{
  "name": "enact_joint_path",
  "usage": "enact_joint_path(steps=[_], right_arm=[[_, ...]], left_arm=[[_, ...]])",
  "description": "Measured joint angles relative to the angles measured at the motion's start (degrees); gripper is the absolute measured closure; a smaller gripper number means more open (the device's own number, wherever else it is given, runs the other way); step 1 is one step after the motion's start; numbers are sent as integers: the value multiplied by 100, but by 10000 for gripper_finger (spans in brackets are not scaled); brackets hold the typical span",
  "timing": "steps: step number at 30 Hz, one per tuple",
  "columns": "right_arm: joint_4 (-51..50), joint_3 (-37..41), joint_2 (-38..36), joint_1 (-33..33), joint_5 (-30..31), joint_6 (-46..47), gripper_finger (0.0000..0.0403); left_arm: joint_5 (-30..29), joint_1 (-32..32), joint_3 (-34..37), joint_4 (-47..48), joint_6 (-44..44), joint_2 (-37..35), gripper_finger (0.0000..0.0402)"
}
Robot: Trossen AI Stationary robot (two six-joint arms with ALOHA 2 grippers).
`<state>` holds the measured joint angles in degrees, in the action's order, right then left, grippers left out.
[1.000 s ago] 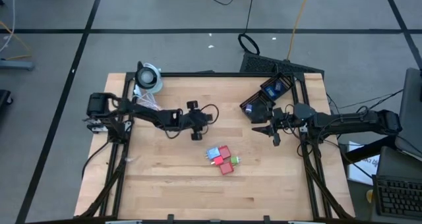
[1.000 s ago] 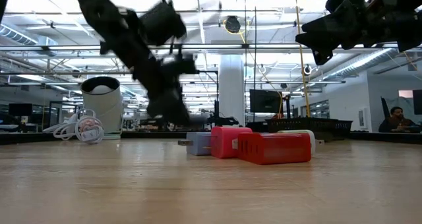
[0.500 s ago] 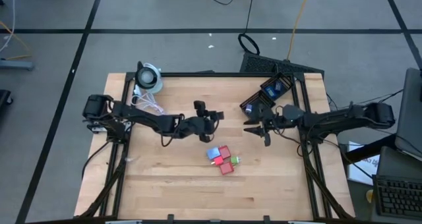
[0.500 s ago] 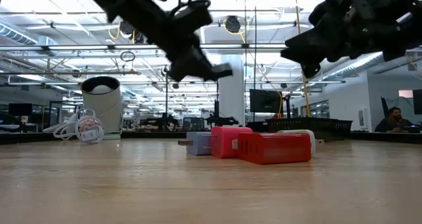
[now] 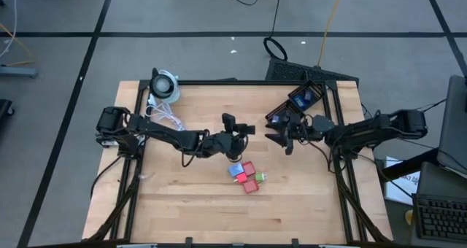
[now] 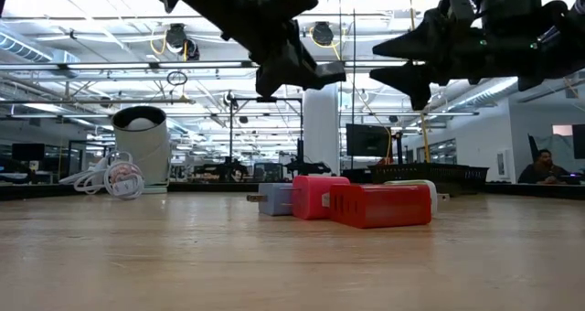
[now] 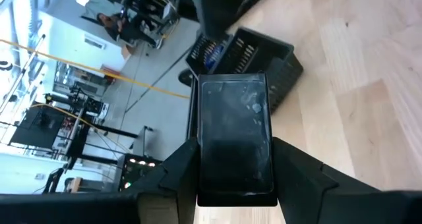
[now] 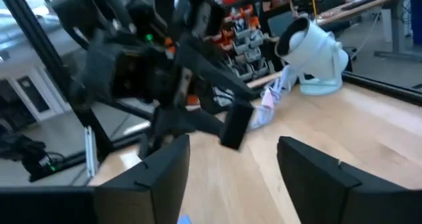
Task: Pick & Place Office items
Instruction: Put the black digital timer into the top black bin
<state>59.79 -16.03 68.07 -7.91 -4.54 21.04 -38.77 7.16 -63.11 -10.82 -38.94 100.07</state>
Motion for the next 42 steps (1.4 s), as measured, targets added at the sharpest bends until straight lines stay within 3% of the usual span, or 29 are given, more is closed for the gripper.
enact_joint_path(steps=[20,30,35,42], right_arm=[[36,-759,1169,1,-168,392,174],[37,-1038,1529,3,-343,490,179],[44,-1097,1627,3,-348,678,215],[235,-1095,1625,-6,-572,652,316]], left_arm=[[64,52,0,-543,-409,180,246],[157,52,0,-371,34,177,246],[259,52,0,-232,142,177,246],[374,48,0,-269,194,171,235]])
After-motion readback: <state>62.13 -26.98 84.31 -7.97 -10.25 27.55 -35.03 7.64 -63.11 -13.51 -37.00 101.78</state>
